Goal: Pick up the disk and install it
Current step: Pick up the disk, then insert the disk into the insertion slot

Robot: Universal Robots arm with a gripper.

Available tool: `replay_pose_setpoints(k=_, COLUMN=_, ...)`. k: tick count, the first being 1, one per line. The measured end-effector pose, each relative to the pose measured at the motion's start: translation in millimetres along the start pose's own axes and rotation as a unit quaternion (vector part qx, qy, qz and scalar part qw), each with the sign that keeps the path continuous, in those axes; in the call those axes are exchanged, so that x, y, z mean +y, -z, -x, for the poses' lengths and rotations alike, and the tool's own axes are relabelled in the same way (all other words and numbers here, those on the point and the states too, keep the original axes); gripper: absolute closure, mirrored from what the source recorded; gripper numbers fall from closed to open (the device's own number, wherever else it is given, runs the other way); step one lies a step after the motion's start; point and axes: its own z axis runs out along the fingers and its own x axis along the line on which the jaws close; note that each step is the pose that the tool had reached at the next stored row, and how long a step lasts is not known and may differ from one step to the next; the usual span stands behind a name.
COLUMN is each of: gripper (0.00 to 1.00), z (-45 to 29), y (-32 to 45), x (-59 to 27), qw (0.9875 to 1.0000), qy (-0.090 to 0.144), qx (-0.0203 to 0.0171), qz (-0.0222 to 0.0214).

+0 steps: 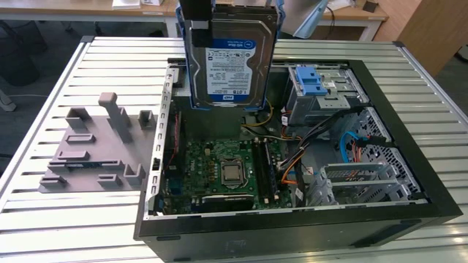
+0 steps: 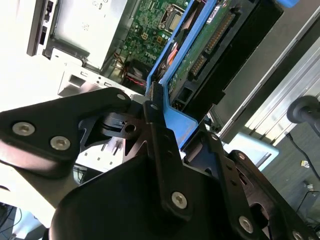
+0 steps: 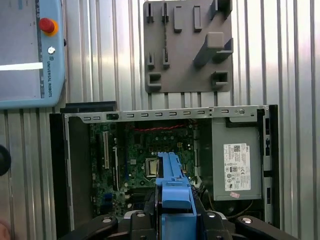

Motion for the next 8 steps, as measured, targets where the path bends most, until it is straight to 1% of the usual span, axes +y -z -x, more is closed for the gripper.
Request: replay_pose_setpoints(k=8, gripper=0.63, z=-2.3, y=-0.3, x=-12.7, qw=1.0000, qy=0.000, qx=0.0000, qz=0.0000)
